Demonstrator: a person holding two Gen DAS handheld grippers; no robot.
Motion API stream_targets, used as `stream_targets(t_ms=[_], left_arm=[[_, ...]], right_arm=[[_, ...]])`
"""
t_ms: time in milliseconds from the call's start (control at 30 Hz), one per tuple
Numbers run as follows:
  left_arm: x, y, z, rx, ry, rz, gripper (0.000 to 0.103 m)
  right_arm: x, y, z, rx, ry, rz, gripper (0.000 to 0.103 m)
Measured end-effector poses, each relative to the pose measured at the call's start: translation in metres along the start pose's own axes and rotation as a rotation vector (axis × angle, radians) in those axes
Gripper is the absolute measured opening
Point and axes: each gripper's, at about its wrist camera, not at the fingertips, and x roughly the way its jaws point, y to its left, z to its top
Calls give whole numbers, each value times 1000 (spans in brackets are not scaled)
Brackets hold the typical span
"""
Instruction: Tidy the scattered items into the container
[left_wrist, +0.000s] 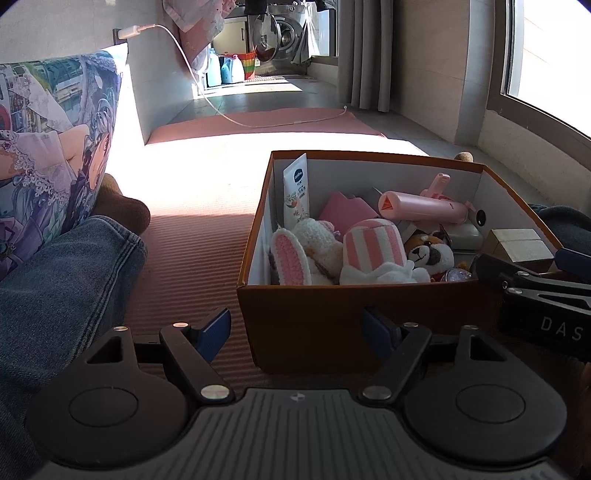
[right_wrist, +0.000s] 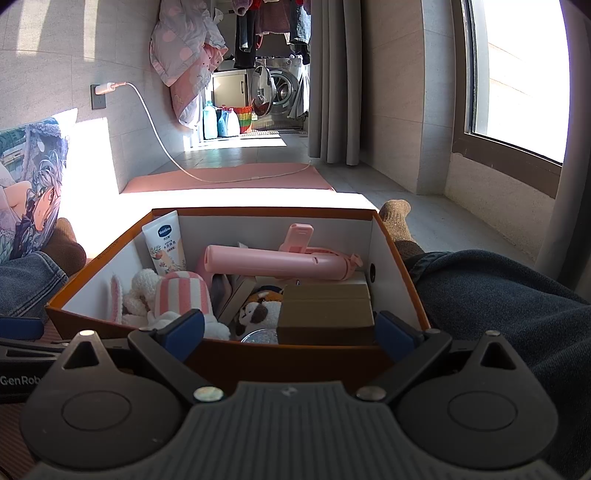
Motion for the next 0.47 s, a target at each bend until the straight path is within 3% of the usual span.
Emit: stream_targets(t_ms=[467], left_arm=[[-3, 2, 0, -11, -4, 13, 91]], right_arm=[[0, 0, 0, 1, 0, 0, 99]])
